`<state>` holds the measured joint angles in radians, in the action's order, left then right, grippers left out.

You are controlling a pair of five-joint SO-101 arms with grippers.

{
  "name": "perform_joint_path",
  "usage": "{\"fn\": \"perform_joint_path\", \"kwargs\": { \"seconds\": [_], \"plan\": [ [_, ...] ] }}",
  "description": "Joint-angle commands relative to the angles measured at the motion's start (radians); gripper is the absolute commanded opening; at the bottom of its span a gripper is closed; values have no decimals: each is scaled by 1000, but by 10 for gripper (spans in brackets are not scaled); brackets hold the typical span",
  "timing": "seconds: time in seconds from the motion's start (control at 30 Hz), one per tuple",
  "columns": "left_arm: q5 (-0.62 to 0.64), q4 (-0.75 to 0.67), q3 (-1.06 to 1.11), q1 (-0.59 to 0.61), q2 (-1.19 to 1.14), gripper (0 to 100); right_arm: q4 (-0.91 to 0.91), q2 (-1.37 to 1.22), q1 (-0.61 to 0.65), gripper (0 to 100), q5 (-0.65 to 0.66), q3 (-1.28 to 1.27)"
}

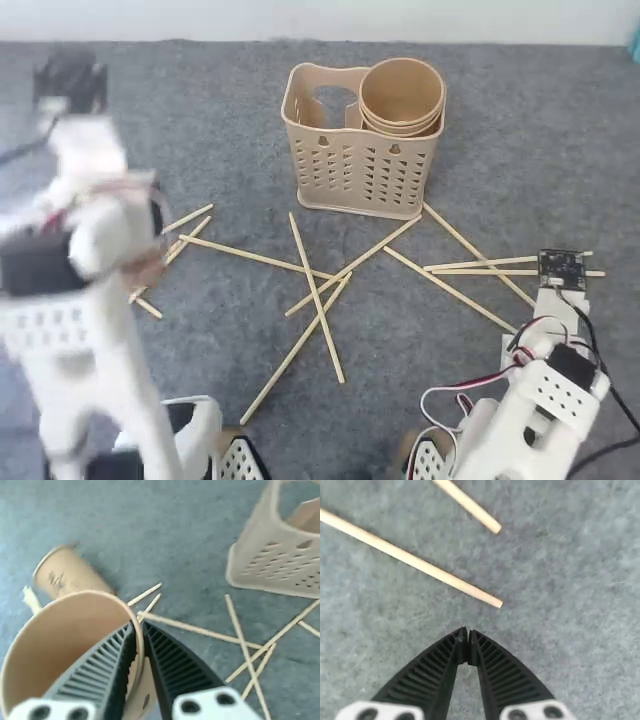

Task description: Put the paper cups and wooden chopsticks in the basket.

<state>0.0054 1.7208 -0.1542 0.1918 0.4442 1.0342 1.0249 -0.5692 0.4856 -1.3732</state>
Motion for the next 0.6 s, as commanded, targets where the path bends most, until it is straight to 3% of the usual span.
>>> {"fn": "perform_joint_path", "kwargs": {
  "seconds": [0.0, 0.13, 0.33, 0.57],
  "plan": [
    [38, 34, -219, -121, -143, 11, -25, 28, -15, 8, -12, 5],
    [69, 32, -409, -272, -261, 11, -25, 22, -12, 8, -12, 3],
    [265, 29, -757, -417, -477, 11, -27, 19, 10, 8, -11, 3],
    [278, 15, -1159, -525, -695, 11, -42, 27, 21, 8, -11, -11]
  ]
}}
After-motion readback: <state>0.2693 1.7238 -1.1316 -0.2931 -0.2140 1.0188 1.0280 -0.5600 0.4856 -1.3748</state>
